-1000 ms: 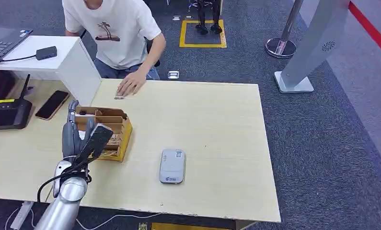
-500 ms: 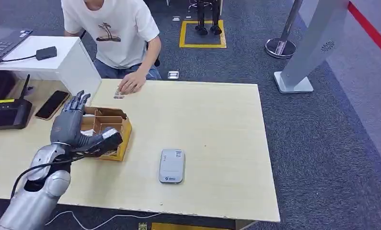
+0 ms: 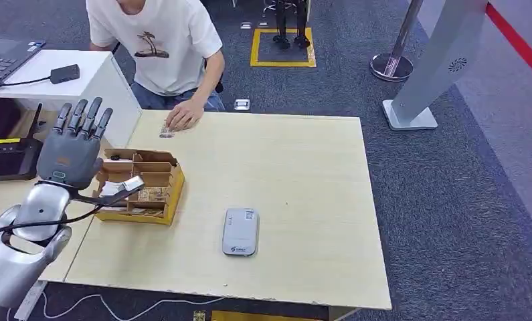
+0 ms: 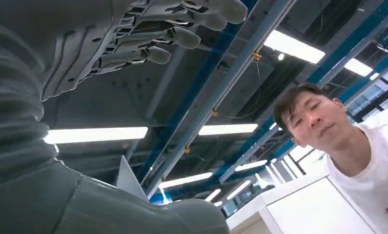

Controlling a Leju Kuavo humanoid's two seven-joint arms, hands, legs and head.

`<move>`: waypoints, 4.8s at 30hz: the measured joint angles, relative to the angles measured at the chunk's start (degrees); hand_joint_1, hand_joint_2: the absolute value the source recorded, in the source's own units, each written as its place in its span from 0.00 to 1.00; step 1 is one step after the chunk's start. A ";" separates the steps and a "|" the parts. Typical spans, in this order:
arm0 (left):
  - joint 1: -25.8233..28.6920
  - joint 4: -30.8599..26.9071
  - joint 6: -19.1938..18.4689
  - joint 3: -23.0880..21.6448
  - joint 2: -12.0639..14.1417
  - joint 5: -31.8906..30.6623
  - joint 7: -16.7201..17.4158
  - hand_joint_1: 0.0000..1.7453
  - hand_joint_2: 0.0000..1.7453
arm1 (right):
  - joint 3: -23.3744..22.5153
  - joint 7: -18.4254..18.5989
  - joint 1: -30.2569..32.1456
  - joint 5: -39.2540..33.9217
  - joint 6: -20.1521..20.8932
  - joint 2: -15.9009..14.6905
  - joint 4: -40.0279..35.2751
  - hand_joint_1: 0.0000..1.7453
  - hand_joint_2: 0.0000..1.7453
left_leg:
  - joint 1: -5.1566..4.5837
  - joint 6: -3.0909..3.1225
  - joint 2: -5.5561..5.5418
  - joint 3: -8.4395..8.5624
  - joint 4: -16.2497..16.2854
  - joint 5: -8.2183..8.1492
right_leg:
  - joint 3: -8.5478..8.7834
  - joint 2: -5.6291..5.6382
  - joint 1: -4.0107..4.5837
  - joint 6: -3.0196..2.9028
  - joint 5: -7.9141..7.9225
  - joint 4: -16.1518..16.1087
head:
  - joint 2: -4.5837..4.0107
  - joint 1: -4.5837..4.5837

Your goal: Pass the card to the sensor for recognition and then transmit it.

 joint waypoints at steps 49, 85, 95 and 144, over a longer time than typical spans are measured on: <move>5.47 -2.68 2.69 -2.84 -10.16 10.84 2.53 0.00 1.00 | -0.04 -0.37 0.23 -2.86 -1.59 -0.02 -0.02 0.00 1.00 | -0.04 0.05 0.02 -0.02 0.01 -0.04 | -0.03 -0.01 -0.03 0.00 0.00 -0.03 | 0.00 0.00; -33.51 47.98 -19.61 -0.61 -17.33 23.64 -4.64 0.00 1.00 | 8.48 4.61 -5.12 4.13 3.58 -0.35 -0.96 0.00 1.00 | 0.01 -0.05 0.05 -0.50 0.03 0.50 | -0.55 0.01 0.02 -0.14 0.55 0.02 | 0.00 -0.02; -35.99 51.27 -23.65 -1.44 -18.77 26.23 -5.97 0.00 1.00 | 9.57 4.57 -5.11 3.30 3.78 -0.42 -0.96 0.00 1.00 | 0.02 -0.05 0.04 -0.51 0.03 0.50 | -0.55 0.01 0.02 -0.14 0.55 0.02 | 0.00 0.00; -12.60 4.94 -20.96 -15.37 -5.81 30.31 4.68 0.00 1.00 | 8.44 2.63 -0.51 -4.83 -0.79 -1.95 -0.90 0.00 1.00 | 0.01 -0.03 -0.03 -0.61 0.01 0.47 | -0.61 -0.02 0.01 -0.11 0.48 0.01 | 0.00 -0.07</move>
